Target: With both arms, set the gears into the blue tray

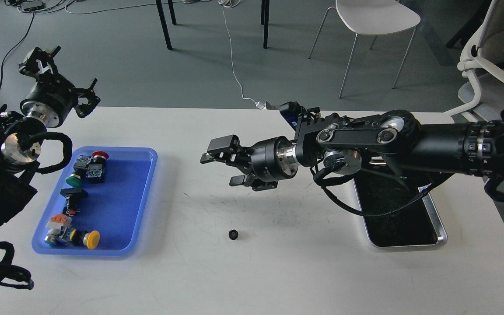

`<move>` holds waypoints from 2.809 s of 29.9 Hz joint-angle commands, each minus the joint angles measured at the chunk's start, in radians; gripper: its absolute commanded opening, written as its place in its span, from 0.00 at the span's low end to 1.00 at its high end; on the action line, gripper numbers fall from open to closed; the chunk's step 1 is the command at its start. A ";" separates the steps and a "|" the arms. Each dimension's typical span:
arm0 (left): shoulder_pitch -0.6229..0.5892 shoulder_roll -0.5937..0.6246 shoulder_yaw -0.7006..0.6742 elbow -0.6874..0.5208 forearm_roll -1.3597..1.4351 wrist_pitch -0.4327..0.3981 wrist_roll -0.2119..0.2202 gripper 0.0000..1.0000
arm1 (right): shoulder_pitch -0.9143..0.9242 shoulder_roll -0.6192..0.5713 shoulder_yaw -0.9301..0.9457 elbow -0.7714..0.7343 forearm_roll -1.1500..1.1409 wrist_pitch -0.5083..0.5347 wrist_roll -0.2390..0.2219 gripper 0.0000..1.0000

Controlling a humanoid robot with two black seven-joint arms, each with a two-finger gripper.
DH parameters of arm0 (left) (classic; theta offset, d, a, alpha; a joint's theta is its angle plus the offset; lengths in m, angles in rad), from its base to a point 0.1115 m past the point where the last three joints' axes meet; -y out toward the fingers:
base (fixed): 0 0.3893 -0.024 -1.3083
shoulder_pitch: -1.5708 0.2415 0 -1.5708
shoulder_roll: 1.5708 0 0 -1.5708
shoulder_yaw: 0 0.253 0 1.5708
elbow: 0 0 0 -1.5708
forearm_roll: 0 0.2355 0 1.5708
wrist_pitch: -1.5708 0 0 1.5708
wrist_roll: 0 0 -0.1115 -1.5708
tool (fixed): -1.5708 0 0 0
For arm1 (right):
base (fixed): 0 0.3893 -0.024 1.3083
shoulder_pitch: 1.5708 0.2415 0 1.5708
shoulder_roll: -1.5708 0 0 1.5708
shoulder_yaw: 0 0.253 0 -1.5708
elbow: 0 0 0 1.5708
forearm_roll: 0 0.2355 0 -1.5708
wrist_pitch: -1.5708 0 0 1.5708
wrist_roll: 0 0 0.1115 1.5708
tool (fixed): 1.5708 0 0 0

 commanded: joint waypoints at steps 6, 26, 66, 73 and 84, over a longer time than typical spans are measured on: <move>-0.052 -0.003 0.077 -0.080 0.171 -0.003 0.012 0.99 | -0.193 -0.433 0.388 -0.088 0.000 0.001 0.011 0.95; 0.091 0.309 0.155 -1.071 1.199 0.042 -0.002 0.99 | -0.878 -0.541 1.080 -0.232 0.193 0.107 0.049 0.96; 0.390 0.092 0.466 -1.018 2.269 0.536 -0.112 0.84 | -0.901 -0.472 1.060 -0.223 0.179 0.096 0.048 0.96; 0.401 0.070 0.466 -0.979 2.269 0.537 -0.112 0.73 | -0.901 -0.472 1.058 -0.217 0.179 0.098 0.048 0.96; 0.428 0.073 0.468 -0.964 2.269 0.539 -0.112 0.48 | -0.902 -0.466 1.058 -0.198 0.178 0.084 0.048 0.96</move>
